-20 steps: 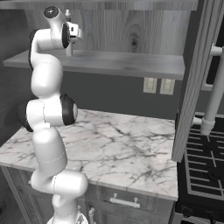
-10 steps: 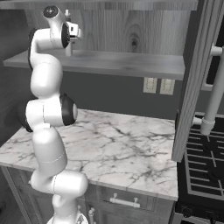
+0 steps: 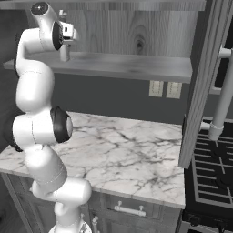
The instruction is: Move the cutting board and knife to the sink. Then move spray from the cabinet to the counter.
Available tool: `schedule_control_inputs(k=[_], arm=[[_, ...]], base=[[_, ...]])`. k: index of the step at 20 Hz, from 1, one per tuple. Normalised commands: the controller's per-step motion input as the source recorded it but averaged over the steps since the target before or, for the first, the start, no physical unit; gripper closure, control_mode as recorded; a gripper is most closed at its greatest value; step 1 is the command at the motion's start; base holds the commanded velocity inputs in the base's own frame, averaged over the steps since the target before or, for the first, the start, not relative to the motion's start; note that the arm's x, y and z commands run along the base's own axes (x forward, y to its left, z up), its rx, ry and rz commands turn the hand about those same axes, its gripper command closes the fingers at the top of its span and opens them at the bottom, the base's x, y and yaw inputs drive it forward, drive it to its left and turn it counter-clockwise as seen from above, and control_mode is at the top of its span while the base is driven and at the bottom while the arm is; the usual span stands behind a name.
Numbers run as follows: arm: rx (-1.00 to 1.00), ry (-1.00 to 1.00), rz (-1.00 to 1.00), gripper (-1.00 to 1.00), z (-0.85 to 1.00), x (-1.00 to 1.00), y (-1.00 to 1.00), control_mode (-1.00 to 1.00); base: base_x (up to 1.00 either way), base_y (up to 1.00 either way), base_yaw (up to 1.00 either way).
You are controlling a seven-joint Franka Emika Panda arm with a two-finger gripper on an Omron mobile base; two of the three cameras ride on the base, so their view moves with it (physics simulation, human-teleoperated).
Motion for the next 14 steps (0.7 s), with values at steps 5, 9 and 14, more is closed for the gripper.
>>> schedule_control_inputs(k=[5,9,14], arm=[[0.00,-0.03,0.00,1.00,-0.03,-0.90,0.00,-1.00],[0.00,-0.07,0.01,1.00,-0.03,-0.94,-0.07,-1.00],[0.00,-0.05,0.04,1.00,0.00,-0.97,-0.16,-1.00]], base=[[0.00,0.00,0.00],[0.00,0.00,0.00],[0.00,0.00,0.00]])
